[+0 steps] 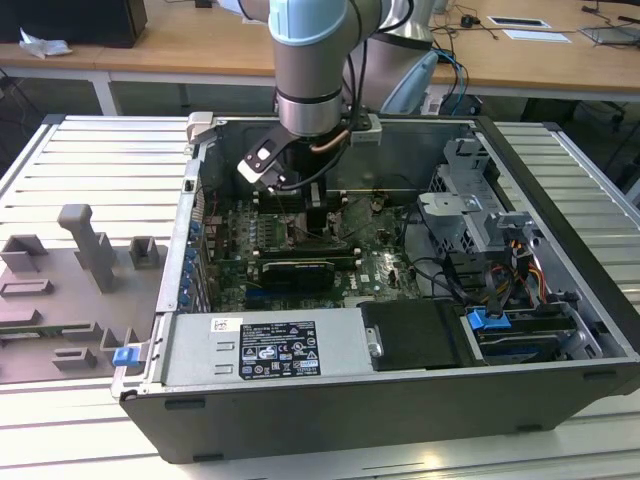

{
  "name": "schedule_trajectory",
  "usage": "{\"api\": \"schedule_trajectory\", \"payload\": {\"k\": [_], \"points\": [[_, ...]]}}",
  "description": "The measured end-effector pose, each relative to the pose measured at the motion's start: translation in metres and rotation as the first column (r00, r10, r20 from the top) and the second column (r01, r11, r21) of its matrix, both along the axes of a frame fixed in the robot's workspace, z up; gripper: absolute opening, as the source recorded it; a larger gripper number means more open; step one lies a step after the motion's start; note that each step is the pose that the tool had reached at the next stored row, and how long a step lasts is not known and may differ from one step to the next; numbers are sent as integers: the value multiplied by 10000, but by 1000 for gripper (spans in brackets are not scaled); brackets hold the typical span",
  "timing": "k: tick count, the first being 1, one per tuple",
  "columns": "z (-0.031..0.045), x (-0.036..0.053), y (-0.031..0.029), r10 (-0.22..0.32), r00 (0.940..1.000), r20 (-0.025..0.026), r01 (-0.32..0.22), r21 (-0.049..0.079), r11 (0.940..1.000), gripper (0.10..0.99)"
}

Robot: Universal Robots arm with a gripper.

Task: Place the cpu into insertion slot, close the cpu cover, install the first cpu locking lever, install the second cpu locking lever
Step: 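Place the cpu into insertion slot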

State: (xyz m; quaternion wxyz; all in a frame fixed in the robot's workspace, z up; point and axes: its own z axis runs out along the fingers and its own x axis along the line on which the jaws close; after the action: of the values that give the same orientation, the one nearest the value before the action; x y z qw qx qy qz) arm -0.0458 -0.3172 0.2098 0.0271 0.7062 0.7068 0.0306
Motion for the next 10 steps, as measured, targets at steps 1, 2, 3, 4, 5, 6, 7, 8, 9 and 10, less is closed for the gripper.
{"api": "schedule_trajectory", "payload": {"k": [1,2,3,4,5,6,7,8,9,10], "points": [[-17,0,0,-20,10000,1,20,0,10000,537],[-34,1,0,-24,10000,0,24,0,10000,537],[-42,0,0,-3,10000,-2,3,-1,10000,537],[-45,1,0,39,10000,-2,-39,-2,10000,537],[-50,5,0,59,10000,-2,-59,-1,10000,537],[-58,14,0,64,10000,-7,-64,-2,10000,537],[-66,15,0,63,10000,-10,-63,-2,10000,537],[-74,15,0,64,10000,-10,-64,-2,10000,537],[-83,15,0,66,10000,-10,-66,-3,10000,537],[-93,15,0,66,10000,-9,-66,-2,10000,537]]}}
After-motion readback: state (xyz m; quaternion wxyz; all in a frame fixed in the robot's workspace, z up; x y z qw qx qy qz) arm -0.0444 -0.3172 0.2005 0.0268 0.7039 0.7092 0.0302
